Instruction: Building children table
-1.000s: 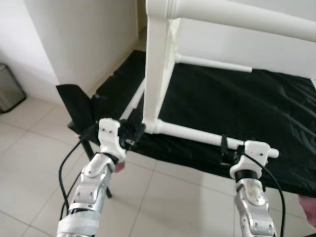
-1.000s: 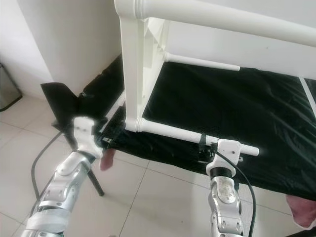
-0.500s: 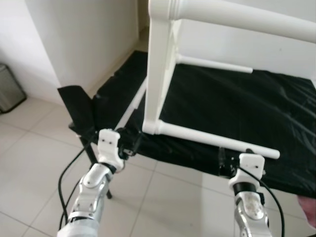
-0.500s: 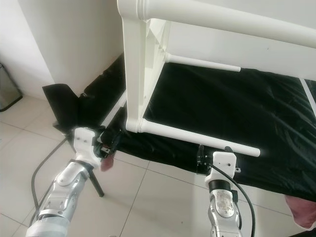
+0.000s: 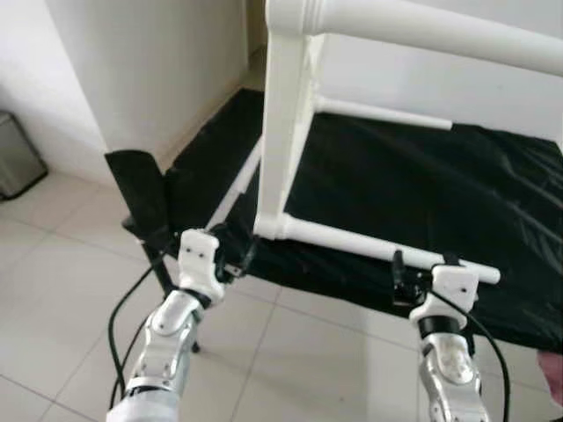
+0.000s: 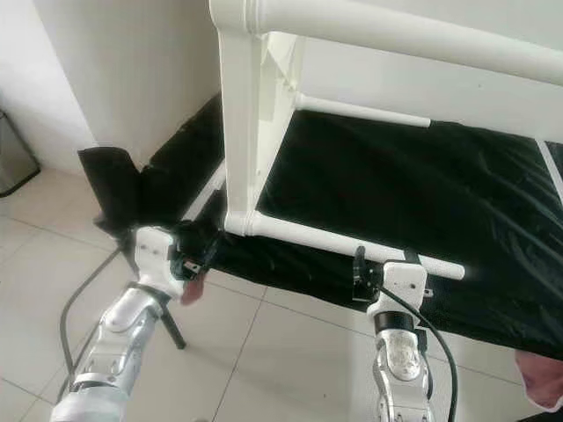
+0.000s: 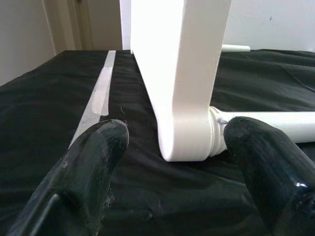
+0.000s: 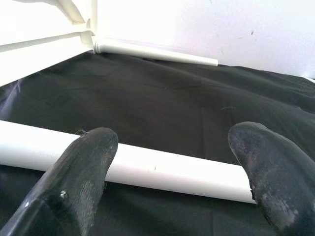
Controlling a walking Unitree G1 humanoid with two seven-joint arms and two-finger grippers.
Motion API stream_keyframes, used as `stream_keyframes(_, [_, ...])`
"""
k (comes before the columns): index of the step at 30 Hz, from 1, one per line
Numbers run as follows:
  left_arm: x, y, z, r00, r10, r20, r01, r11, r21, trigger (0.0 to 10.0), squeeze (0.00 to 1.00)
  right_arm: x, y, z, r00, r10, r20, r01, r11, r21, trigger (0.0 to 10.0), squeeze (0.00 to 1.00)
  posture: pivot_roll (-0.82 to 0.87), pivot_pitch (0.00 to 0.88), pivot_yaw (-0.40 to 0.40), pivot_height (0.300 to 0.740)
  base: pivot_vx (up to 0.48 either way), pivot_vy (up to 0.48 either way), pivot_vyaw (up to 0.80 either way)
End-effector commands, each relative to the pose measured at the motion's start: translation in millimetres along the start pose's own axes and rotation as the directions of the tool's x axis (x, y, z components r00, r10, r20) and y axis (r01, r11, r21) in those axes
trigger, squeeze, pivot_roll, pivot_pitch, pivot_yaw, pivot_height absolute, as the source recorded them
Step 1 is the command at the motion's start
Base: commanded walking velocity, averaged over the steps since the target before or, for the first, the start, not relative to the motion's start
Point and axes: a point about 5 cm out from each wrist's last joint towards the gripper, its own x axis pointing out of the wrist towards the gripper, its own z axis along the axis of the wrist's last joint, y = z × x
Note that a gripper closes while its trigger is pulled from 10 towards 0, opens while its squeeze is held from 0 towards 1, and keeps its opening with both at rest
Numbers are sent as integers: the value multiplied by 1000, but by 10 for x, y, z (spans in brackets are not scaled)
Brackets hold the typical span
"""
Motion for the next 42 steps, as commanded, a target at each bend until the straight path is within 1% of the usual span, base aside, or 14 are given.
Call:
stream_keyframes(1, [1, 20, -18, 999, 46, -6, -46, 999, 5, 10000, 0, -1, -27, -26, 1000, -13, -13, 12, 1000, -10, 10000, 592, 48, 18, -21, 740, 0, 0, 0])
stream_keyframes(3, [0, 16, -21, 999, 47, -3, -47, 999, 7, 10000, 0, -2, -17, -28, 1000, -11, -13, 11, 1000, -9, 10000, 592, 48, 18, -21, 740, 0, 0, 0])
stream_keyframes(4, [-2, -1, -21, 1000, 29, -2, -29, 999, 37, 10000, 0, -6, -7, -28, 1000, -7, -13, 6, 1000, -6, 10000, 204, 47, 20, -27, 740, 0, 0, 0])
stream_keyframes(5, [-4, -6, -25, 1000, 19, -6, -19, 997, 73, 10000, 0, -8, 0, -33, 1000, -3, -17, 3, 1000, 2, 10000, 0, 47, 20, -29, 740, 0, 0, 0])
stream_keyframes(9, [-2, 6, -29, 1000, -6, -17, 7, 997, 83, 10000, 0, -8, 6, -32, 1000, 12, -24, -11, 999, 45, 10000, 0, 46, 21, -29, 740, 0, 0, 0])
stream_keyframes(12, [-2, 10, -23, 1000, -11, -19, 12, 995, 95, 10000, 0, -1, -28, -17, 1000, 6, -18, -5, 997, 76, 10000, 0, 46, 22, -26, 740, 0, 0, 0])
stream_keyframes(16, [-7, -25, -33, 999, -25, -20, 26, 996, 84, 10000, 0, 8, -56, -17, 1000, -6, -18, 7, 999, 47, 10000, 0, 45, 25, -24, 740, 0, 0, 0])
stream_keyframes(26, [-17, -61, -40, 999, -43, -21, 44, 995, 84, 10000, 0, 15, -61, -5, 1000, -4, -14, 4, 998, 63, 10000, 0, 48, 26, -28, 740, 0, 0, 0])
stream_keyframes(27, [-26, -67, -46, 998, -50, -23, 52, 996, 74, 10000, 0, 17, -64, -7, 1000, -3, -14, 4, 998, 65, 10000, 0, 48, 26, -28, 740, 0, 0, 0])
stream_keyframes(36, [-7, -51, -29, 999, -50, -18, 51, 996, 77, 10000, 0, 30, -64, 3, 1000, -2, -10, 3, 998, 59, 10000, 0, 51, 20, -33, 740, 0, 0, 0])
stream_keyframes(42, [3, -50, -14, 998, -57, -13, 58, 995, 77, 10000, 0, 81, -76, 102, 999, -8, 36, 8, 1000, 24, 10000, 0, 51, 13, -34, 740, 0, 0, 0])
